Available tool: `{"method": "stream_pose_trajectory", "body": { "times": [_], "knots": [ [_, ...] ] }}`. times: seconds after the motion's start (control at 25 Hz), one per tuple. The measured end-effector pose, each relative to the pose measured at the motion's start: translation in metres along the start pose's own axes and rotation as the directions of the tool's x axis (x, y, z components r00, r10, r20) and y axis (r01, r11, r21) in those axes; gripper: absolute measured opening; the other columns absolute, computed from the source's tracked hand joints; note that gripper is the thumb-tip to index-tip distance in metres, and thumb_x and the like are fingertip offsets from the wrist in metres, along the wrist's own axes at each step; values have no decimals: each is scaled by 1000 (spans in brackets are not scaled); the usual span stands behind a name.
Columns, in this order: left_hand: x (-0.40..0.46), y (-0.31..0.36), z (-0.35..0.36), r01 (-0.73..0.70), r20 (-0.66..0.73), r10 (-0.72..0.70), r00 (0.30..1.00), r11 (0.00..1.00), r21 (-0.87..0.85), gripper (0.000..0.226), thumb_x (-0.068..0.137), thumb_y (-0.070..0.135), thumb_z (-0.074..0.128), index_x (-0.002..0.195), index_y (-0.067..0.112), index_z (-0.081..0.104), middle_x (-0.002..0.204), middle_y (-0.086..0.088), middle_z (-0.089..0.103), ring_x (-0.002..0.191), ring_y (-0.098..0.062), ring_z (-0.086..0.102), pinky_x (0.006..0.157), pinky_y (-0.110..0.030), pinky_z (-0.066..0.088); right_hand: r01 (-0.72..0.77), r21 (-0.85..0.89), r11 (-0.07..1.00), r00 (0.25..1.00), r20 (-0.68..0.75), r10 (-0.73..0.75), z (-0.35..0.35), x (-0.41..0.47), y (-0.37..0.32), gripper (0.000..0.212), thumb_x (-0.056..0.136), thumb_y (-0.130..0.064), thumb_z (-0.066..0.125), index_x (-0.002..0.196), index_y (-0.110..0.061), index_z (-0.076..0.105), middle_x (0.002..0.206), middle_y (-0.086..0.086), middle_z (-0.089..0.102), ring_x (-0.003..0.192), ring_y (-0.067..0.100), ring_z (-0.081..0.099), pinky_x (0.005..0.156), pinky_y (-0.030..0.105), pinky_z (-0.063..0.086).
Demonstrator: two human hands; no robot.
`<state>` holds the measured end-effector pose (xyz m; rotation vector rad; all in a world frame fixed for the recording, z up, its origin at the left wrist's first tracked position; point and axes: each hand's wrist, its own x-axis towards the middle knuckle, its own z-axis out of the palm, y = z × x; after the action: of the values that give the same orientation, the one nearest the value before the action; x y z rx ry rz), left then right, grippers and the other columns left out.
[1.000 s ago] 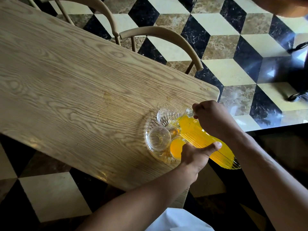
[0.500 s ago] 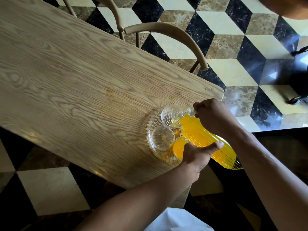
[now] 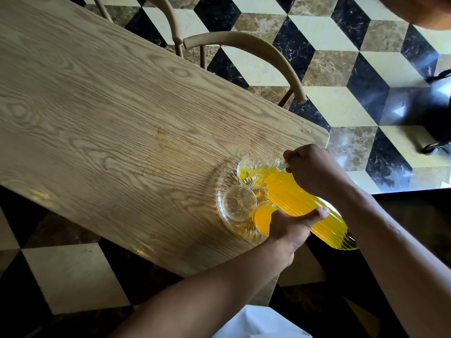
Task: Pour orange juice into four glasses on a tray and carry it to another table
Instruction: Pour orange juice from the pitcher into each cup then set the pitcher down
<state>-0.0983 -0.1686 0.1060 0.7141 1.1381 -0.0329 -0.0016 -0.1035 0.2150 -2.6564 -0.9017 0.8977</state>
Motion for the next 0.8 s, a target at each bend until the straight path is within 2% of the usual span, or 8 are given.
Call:
{"method": "stream_pose_trajectory", "body": {
  "times": [0.32, 0.48, 0.64, 0.8],
  "knots": [
    [-6, 4, 1, 4, 18, -3, 1000, 1000, -15, 97, 3, 86, 87, 58, 14, 51, 71, -4, 40, 78, -23, 42, 95, -65, 59, 9, -21, 1000, 1000, -1, -9, -2, -2, -1, 46, 105, -33, 42, 90, 0, 71, 95, 19, 75, 87, 38, 68, 82, 48, 58],
    [-9, 5, 3, 1, 26, 0, 1000, 1000, -21, 99, 3, 86, 87, 62, 15, 50, 74, -5, 40, 78, -22, 41, 89, -61, 62, 8, -27, 1000, 1000, -3, -8, -3, -3, -1, 45, 104, -33, 42, 88, -2, 70, 94, 18, 75, 87, 36, 69, 82, 48, 58],
    [-12, 6, 5, 10, 46, -8, 999, 999, -39, 99, 3, 87, 86, 62, 15, 51, 73, -4, 41, 78, -22, 43, 96, -64, 59, 7, -47, 999, 1000, -1, -7, -3, -3, -2, 46, 105, -35, 42, 86, -4, 69, 94, 17, 75, 86, 35, 68, 81, 46, 57],
    [-14, 8, 4, 17, 57, -14, 998, 998, -62, 94, 2, 84, 89, 55, 17, 50, 67, -1, 40, 77, -24, 44, 95, -66, 58, 12, -53, 999, 1000, -1, -12, -3, -3, -1, 46, 104, -36, 42, 83, -5, 68, 93, 17, 75, 86, 35, 69, 81, 47, 57]
  ]
}}
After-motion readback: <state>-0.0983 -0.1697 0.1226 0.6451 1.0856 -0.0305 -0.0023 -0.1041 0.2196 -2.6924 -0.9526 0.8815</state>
